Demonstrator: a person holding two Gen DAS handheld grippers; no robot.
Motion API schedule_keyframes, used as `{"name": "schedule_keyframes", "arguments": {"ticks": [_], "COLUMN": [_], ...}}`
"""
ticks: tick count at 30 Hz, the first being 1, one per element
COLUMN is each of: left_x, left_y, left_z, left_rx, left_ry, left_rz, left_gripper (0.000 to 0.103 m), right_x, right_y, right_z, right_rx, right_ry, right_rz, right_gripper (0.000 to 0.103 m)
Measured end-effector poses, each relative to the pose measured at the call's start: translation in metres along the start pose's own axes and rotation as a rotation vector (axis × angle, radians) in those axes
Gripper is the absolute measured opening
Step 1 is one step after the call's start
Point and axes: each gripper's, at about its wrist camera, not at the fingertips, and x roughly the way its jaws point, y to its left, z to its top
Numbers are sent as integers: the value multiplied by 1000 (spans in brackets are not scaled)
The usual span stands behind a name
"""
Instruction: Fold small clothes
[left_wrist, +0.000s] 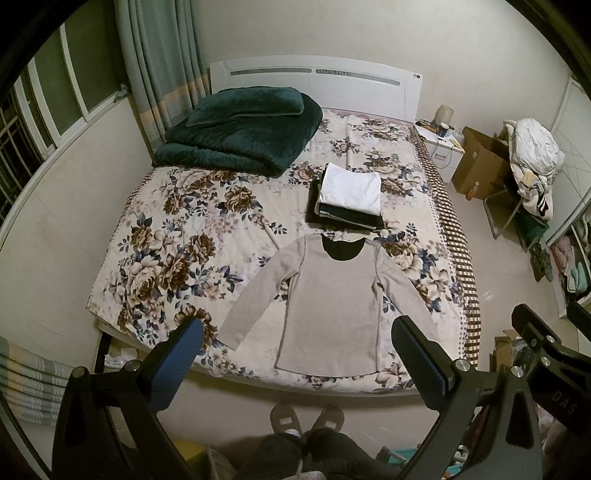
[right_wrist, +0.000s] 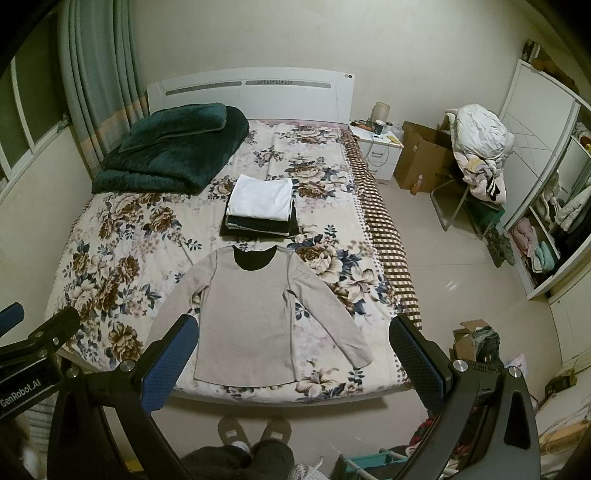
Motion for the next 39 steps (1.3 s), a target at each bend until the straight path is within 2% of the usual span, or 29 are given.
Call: {"name": "schedule_keyframes", "arguments": {"ticks": [9,12,14,16,19,23,30,35,39], "left_x": [0,1,16,31,69,144,280,376,437], "left_y": [0,-2,5,7,13,12,-21,-37,-51], "left_z": [-1,0,-1,-2,0,3,-19,-45,-69], "left_rx": [0,9,12,6,11,17,74,35,-10], "left_ry": [-1,-19,-47,-80,-81,-10,101,237,317], "left_rz": [1,26,57,88,123,144,229,300,287], "left_gripper": [103,103,103,103,103,103,103,103,103], "right_x": [1,5,25,49,99,186,369,500,575], "right_y": [2,4,14,6,-19,-74,-190,-264,-301], "right_z": [3,3,6,2,-14,-53,-147,-223,-285], "right_rx": [2,17,47,87,172,311,567,788,969], "right_ry": [4,12,28,49,90,176,367,489,531], "right_rz": [0,3,16,22,-12,-87,-176,-165,-131], "right_gripper": [103,103,103,103,103,103,103,103,98]}}
